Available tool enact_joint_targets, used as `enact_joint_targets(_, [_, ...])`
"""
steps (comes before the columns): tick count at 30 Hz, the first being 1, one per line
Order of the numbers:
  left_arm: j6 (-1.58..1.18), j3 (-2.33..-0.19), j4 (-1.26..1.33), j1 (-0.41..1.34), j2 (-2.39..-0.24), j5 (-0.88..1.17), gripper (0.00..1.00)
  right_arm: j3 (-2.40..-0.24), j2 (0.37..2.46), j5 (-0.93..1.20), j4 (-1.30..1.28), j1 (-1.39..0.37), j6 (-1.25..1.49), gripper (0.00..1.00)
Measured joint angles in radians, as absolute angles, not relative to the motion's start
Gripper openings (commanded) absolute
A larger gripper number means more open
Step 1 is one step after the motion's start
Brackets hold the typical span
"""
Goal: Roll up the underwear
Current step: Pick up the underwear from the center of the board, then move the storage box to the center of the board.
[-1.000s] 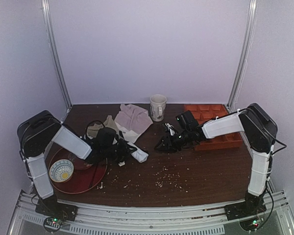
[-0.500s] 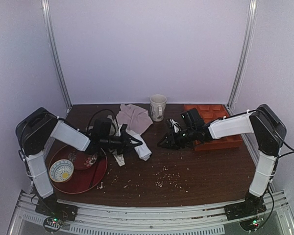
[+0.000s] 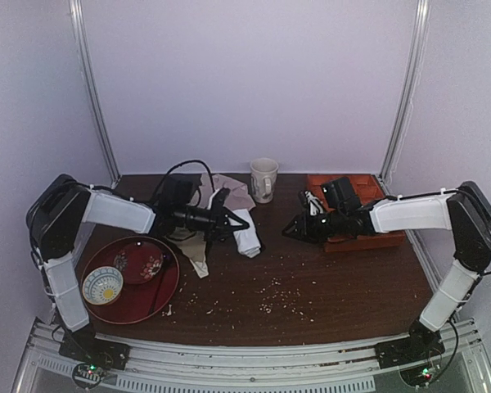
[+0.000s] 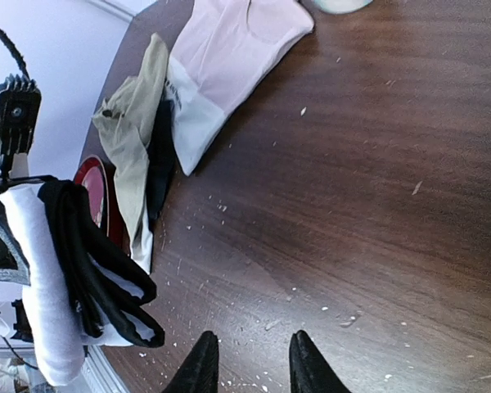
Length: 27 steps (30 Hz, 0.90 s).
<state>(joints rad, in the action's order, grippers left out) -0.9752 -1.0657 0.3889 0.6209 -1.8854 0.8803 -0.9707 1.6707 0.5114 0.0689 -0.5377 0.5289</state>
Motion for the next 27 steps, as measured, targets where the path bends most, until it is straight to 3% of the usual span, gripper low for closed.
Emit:
enact_joint_targets(13, [-0.925,-1.423,0.290,0.684,-2.026,1.015,0.00,-0.970,1.471,0.128,-0.161,-0.423,0.513,0.28])
enact_joint_targets(27, [-1.033,-1.436,0.421,0.696,-2.084,1.148,0.00,-1.044,1.570,-0.050,-0.369,-0.212,0.512,0.28])
